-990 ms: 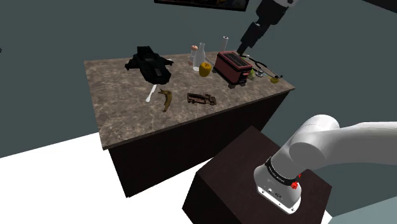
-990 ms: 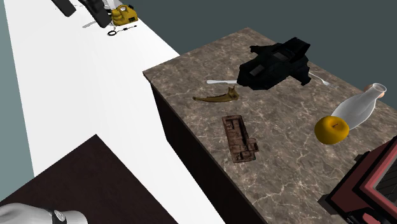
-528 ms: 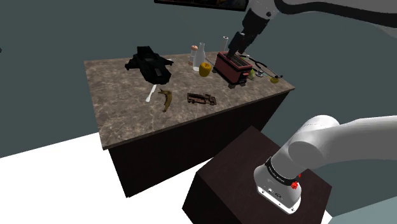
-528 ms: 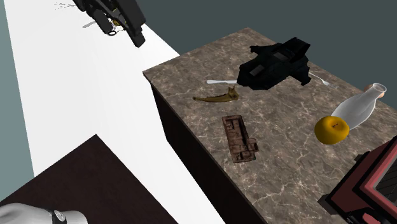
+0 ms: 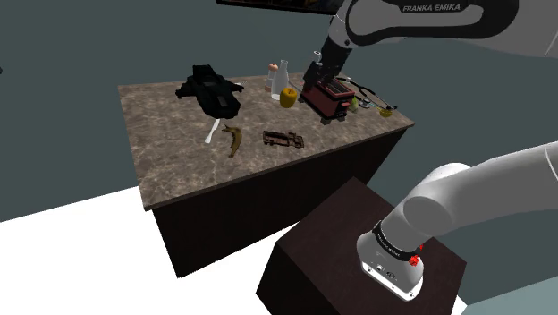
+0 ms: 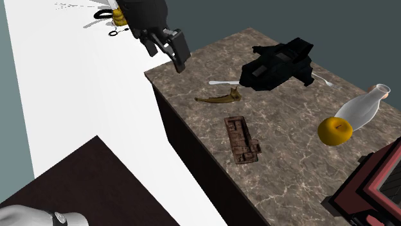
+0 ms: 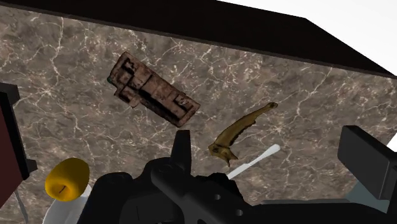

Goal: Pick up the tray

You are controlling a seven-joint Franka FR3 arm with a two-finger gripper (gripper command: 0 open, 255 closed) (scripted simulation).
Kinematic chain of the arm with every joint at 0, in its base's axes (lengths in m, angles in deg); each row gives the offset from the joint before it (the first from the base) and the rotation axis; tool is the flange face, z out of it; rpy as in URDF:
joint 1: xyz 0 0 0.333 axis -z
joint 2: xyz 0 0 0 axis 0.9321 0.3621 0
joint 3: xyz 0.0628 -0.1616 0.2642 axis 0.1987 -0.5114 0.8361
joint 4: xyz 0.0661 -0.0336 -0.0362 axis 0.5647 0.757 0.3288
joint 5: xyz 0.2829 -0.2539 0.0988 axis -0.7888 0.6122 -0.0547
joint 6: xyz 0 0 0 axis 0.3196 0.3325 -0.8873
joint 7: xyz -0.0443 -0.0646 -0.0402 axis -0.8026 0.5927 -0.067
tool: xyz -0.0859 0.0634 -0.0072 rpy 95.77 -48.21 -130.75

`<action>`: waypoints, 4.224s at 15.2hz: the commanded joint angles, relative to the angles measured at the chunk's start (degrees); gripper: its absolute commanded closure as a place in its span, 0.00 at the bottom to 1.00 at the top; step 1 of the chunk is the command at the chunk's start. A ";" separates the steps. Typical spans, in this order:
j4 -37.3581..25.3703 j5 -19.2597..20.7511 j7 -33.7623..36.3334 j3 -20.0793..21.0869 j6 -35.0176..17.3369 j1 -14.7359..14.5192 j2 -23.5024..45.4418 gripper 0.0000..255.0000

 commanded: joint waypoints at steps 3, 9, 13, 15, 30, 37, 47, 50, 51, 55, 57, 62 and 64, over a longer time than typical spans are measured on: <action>-1.06 0.09 1.30 -0.72 -6.36 1.31 8.00 0.00; -4.11 -0.18 2.78 -2.18 -13.75 3.05 19.41 0.00; -7.29 -0.82 3.50 -3.23 -17.78 4.05 27.30 0.00; -9.21 -1.32 3.77 -3.72 -19.51 4.57 31.29 0.00; -30.48 -6.87 5.17 -5.71 -25.84 9.76 61.73 0.00; -45.22 -8.94 6.78 -6.03 -24.67 12.86 76.68 0.00; -49.48 -9.45 6.69 -5.58 -26.92 13.57 83.32 0.00; -49.40 -9.47 6.64 -5.57 -27.00 13.60 83.31 1.00; -49.38 -9.47 6.64 -5.57 -27.01 13.61 83.31 1.00; -49.42 -9.47 6.64 -5.57 -26.99 13.61 83.32 1.00; -49.49 -9.45 6.69 -5.58 -26.92 13.57 83.33 1.00; -47.81 -9.25 6.90 -5.90 -25.30 13.34 80.03 1.00; -47.28 -9.15 7.00 -6.03 -24.57 13.25 78.78 1.00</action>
